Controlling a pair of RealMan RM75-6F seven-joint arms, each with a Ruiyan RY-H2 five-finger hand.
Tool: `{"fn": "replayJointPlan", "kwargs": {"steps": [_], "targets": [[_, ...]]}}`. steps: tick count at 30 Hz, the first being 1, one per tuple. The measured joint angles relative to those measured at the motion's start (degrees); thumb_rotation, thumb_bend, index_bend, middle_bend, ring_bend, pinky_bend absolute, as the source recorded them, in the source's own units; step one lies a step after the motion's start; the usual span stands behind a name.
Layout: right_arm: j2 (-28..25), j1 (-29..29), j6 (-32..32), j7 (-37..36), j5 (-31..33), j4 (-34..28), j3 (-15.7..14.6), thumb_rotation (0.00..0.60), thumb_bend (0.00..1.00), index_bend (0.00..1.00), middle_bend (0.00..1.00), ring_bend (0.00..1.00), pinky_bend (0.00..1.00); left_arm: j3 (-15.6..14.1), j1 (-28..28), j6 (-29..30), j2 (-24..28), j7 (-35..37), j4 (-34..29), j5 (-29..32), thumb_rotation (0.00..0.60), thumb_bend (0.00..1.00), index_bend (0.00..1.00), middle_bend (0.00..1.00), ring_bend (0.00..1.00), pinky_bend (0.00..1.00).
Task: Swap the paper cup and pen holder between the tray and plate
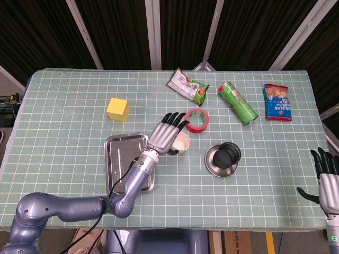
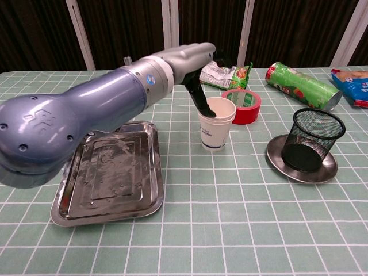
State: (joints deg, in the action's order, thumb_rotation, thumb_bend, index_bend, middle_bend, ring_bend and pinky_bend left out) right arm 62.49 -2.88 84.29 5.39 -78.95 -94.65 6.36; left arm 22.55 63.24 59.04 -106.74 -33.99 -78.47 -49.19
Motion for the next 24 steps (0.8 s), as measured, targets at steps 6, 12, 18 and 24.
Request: {"fn": "replayJointPlan", "kwargs": {"steps": [6,12,18,24], "targets": [[0.0,-0.2,-0.5,-0.2,-0.8,-0.4,-0.5,0.600,0.07,0.02,0.02,0.00,0.00,-1.7,-4.0,5.3,5.9,-1.1,-11.3,-2.9,0.600,0.05,0.16,0.00,0.00,0.01],[1.0,-1.0,-2.3,-0.3,-2.0,-0.2,-1.4,0.600,0.07,0.02,0.02,0.00,0.00,-8.9,-15.0,20.6,17.0,-4.1,-30.7,-10.3,0.600,0.05,0.16,0.00,0.00,0.02],[1.4,-2.8,-4.6,-3.7,-4.8,-0.6,-2.1,0.600,0.07,0.02,0.02,0.00,0.00,-24.0,-31.7,38.9,32.1,-0.6,-37.6,-28.2,0.600,0.05,0.16,0.00,0.00,0.02],[0.5,-8.8,-11.9,-6.9,-5.7,-3.1,-0.6,0.600,0.07,0.02,0.02,0.00,0.00,-33.7,-45.4,46.2,42.0,12.3,-33.8,-35.4,0.600,0.05,0.15,0.00,0.00,0.02]]}}
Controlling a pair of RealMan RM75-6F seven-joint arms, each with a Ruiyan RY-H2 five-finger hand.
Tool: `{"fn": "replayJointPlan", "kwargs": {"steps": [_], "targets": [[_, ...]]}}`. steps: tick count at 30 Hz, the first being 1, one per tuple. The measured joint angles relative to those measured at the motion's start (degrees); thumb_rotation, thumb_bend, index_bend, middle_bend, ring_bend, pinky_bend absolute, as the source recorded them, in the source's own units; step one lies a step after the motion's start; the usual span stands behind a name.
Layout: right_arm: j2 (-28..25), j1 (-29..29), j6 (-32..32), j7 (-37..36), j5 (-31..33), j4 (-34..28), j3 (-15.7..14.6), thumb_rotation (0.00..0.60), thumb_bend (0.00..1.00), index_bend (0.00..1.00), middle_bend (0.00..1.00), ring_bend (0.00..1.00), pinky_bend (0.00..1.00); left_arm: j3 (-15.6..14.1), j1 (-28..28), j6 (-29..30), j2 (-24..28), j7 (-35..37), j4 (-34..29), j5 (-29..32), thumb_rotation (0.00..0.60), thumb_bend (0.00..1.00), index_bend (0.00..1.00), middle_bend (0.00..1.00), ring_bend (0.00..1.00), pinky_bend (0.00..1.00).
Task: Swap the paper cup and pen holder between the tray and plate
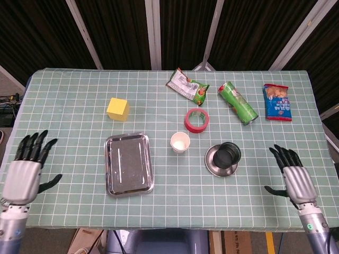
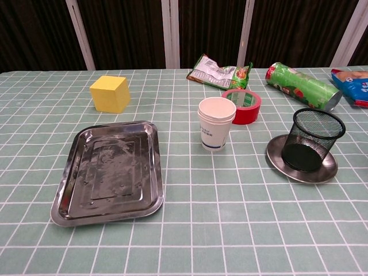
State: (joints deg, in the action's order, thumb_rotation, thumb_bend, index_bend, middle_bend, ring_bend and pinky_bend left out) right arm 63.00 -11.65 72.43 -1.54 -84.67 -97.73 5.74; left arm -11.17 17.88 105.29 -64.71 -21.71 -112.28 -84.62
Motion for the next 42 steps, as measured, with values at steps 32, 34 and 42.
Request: {"fn": "replayJointPlan", "kwargs": {"steps": [32,34,42], "targets": [[5.6,-27.2,-27.7,21.3,32.7,1.1,5.1,0.600,0.07,0.04,0.18,0.26,0.00,6.7,-10.7,-4.1,-4.0,8.9,12.9,-0.7,0.600,0.07,0.15,0.00,0.00,0.01],[6.0,-27.6,-27.2,21.6,32.9,1.3,4.8,0.600,0.07,0.06,0.21,0.28,0.00,7.3,-11.0,-4.2,-4.2,9.0,13.0,-0.7,0.600,0.07,0.15,0.00,0.00,0.01],[7.2,-28.0,-24.5,22.6,32.6,2.0,3.7,0.600,0.18,0.21,0.32,0.41,0.05,8.8,-12.2,-4.4,-4.3,9.6,12.9,-1.1,0.600,0.07,0.15,0.00,0.00,0.01]]}}
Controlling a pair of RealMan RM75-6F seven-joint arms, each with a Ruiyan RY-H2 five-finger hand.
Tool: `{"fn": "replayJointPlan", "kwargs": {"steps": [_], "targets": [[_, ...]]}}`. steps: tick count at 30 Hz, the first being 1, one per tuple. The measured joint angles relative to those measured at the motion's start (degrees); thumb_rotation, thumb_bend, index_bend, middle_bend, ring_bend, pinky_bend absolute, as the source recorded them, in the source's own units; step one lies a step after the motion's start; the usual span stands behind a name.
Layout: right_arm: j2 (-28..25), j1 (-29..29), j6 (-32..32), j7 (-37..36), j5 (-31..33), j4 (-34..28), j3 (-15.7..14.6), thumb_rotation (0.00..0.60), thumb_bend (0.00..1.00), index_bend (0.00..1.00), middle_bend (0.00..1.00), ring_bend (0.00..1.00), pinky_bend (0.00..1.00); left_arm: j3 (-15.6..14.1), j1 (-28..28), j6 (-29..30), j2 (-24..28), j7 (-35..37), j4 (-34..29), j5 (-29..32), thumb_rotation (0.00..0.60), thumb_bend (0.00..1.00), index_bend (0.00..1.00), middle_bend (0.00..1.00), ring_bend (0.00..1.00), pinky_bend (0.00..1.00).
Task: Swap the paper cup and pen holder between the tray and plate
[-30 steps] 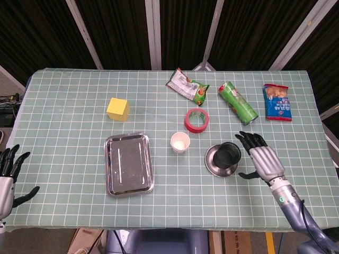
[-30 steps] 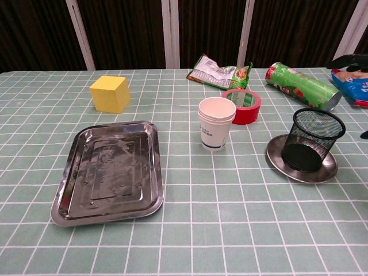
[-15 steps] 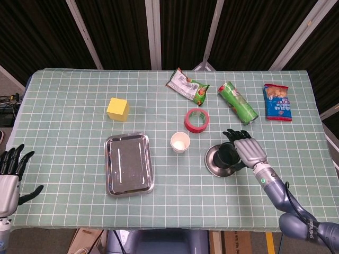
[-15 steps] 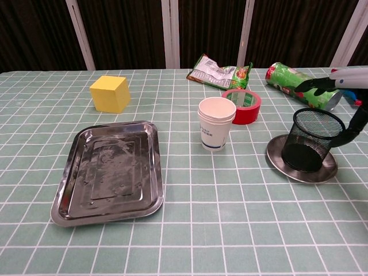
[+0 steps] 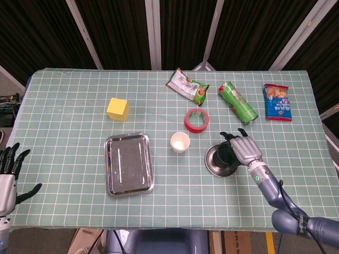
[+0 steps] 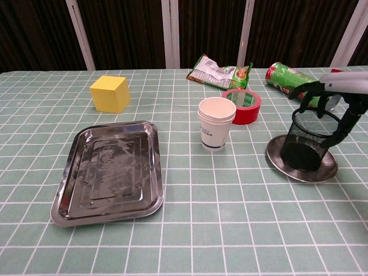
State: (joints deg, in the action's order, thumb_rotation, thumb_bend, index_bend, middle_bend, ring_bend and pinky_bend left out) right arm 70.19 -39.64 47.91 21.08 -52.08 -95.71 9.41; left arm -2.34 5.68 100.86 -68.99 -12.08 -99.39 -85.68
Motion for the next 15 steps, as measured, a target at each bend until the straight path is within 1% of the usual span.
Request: {"fn": "replayJointPlan", "kwargs": {"steps": [2,5,8,15], "targets": [[0.4,0.1,0.9,-0.1,-0.5,0.1,0.0,0.600,0.20,0.27,0.37,0.44,0.07,0.5,-0.3,0.0,0.0,0.3,-0.1,0.0,0.600,0.07,0.15,0.00,0.00,0.01],[1.1,0.2,2.6,-0.1,-1.8,0.4,-0.2,0.600,0.23,0.34,0.39,0.45,0.08,0.8,-0.6,-0.3,0.0,0.5,-0.1,-0.2,0.600,0.07,0.15,0.00,0.00,0.01],[1.7,0.3,3.6,0.0,-2.6,0.5,-0.4,0.600,0.23,0.39,0.40,0.47,0.08,1.1,-0.8,-0.7,0.0,0.8,-0.2,-0.3,0.600,0.07,0.16,0.00,0.00,0.01],[1.2,0.4,5.0,0.2,-3.5,-1.5,-0.5,0.600,0.24,0.40,0.41,0.47,0.08,2.0,-1.5,-1.0,0.3,1.5,-0.3,-0.4,0.600,0.07,0.16,0.00,0.00,0.01]]}}
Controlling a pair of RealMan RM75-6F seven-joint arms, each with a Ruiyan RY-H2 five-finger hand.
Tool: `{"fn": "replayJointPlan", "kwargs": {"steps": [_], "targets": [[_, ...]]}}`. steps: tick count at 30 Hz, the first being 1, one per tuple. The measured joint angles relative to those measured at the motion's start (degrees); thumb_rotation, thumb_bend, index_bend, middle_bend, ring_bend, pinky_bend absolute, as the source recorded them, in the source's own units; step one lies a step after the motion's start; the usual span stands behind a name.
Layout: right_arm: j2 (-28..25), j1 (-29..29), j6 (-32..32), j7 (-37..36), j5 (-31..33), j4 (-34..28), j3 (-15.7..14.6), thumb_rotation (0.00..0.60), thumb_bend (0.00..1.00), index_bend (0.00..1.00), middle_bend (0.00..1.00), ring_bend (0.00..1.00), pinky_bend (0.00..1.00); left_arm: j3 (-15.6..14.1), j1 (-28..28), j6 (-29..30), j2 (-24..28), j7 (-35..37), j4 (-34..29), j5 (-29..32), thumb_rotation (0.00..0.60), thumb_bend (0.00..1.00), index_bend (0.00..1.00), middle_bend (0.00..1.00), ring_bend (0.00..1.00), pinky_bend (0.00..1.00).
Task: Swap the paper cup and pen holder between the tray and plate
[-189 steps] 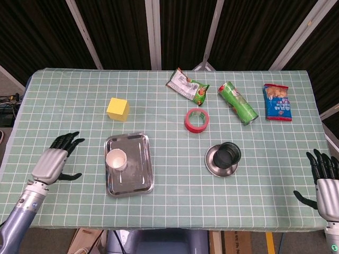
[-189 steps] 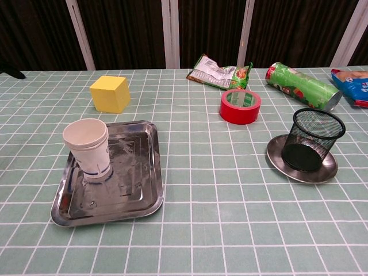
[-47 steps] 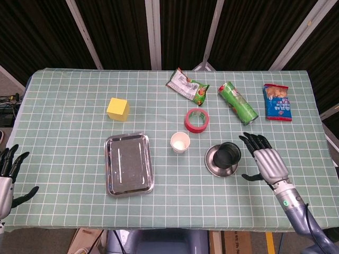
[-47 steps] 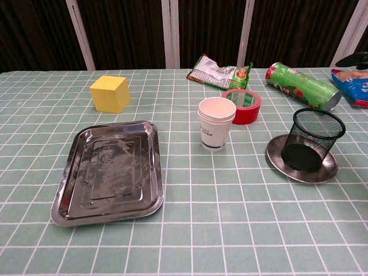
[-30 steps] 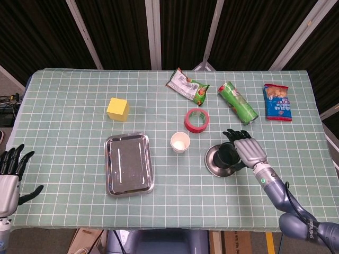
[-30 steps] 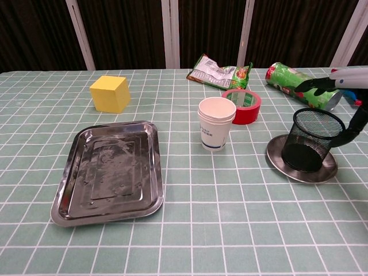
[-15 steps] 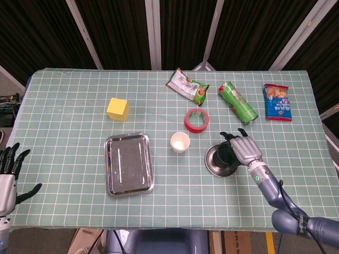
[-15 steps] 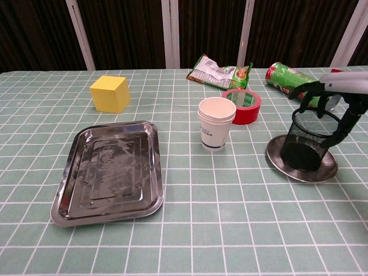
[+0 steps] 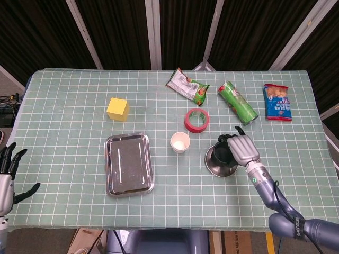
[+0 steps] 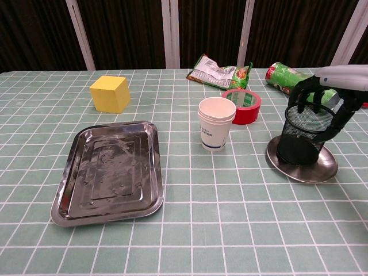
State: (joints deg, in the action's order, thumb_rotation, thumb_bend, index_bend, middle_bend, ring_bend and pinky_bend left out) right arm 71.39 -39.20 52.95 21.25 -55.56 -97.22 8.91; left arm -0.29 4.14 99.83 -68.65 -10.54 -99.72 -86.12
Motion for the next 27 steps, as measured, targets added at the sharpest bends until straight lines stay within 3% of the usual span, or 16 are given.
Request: {"fn": "replayJointPlan", "kwargs": {"steps": [14,27], "targets": [[-5.7,-0.2,1.6,0.3,-1.8,-15.5,0.5,0.600,0.24,0.41,0.41,0.47,0.08,1.5,-1.1,-1.0,0.5,1.4,-0.1,-0.3,0.600,0.07,0.16,0.00,0.00,0.01],[3.3,-2.2,3.0,2.6,-2.0,-13.9,-0.8,0.600,0.24,0.41,0.41,0.47,0.08,3.1,-2.0,-1.1,1.2,3.1,0.0,0.1,0.600,0.07,0.16,0.00,0.00,0.01]]}}
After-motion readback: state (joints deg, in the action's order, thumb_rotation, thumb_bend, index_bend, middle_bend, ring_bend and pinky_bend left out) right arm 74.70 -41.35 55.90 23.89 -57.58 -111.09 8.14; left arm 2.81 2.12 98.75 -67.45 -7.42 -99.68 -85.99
